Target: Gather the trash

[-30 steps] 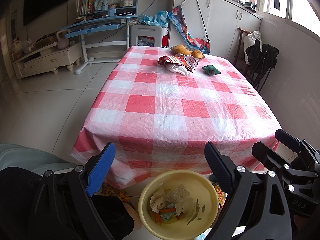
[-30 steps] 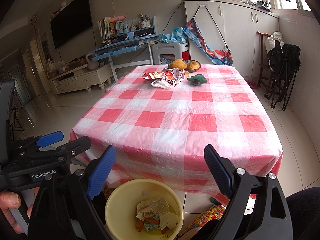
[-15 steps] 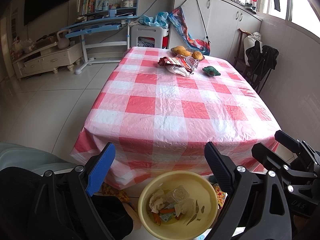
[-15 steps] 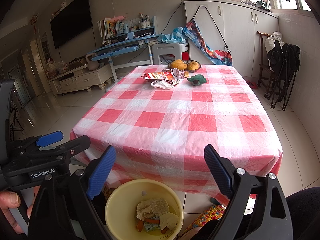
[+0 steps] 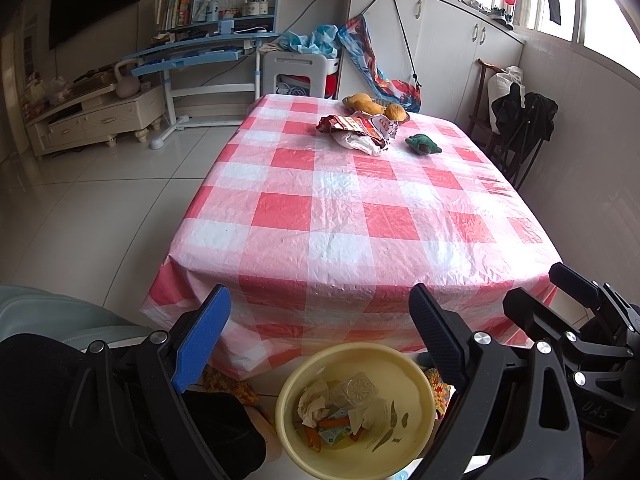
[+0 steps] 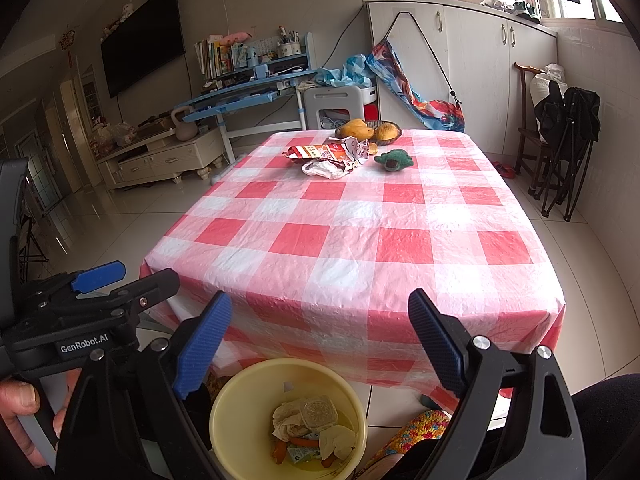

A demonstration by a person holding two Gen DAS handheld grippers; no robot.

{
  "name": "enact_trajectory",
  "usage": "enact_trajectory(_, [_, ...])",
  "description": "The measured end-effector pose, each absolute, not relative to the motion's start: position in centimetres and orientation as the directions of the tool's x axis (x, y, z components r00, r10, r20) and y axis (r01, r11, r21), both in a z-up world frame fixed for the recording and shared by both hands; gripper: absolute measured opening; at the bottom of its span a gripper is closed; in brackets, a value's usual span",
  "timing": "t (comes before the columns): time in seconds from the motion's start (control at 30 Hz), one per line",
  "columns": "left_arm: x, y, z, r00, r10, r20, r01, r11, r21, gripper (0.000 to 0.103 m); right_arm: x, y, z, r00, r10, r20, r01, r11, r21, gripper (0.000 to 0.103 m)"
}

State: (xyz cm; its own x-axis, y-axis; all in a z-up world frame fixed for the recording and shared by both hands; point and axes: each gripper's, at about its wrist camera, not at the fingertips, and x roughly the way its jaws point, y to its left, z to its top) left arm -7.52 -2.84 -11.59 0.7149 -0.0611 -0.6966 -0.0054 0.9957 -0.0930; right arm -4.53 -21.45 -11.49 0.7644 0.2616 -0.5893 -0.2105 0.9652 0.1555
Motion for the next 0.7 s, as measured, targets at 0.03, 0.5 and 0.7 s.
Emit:
enact_trajectory(0.03, [-7.5,-2.8,-11.6,0.715,-0.061,-0.697,-0.006,0.996,-0.093,0.087,-4.5,-21.5,-11.5,0.764,0.262,-0.589,-0.21,0.965,0.156,0.086])
enact_trajectory(0.5, [-6.6,-1.8,-10.5,0.721,-0.079,-0.689,-0.039,0.987,-0.154,0.087,-3.3,-20.7,-11.4,0.76,0.287,-0.583,-0.23,0.958,0.173,0.086])
enact_trajectory(0.7, [-4.7,-0.1,-8.9,0.735,-0.077,-0.673,-0.073,0.979,-0.192,0.087,-1.0,-20.6,-9.8,0.758,0.3,-0.579,-0.266,0.953,0.145,0.086])
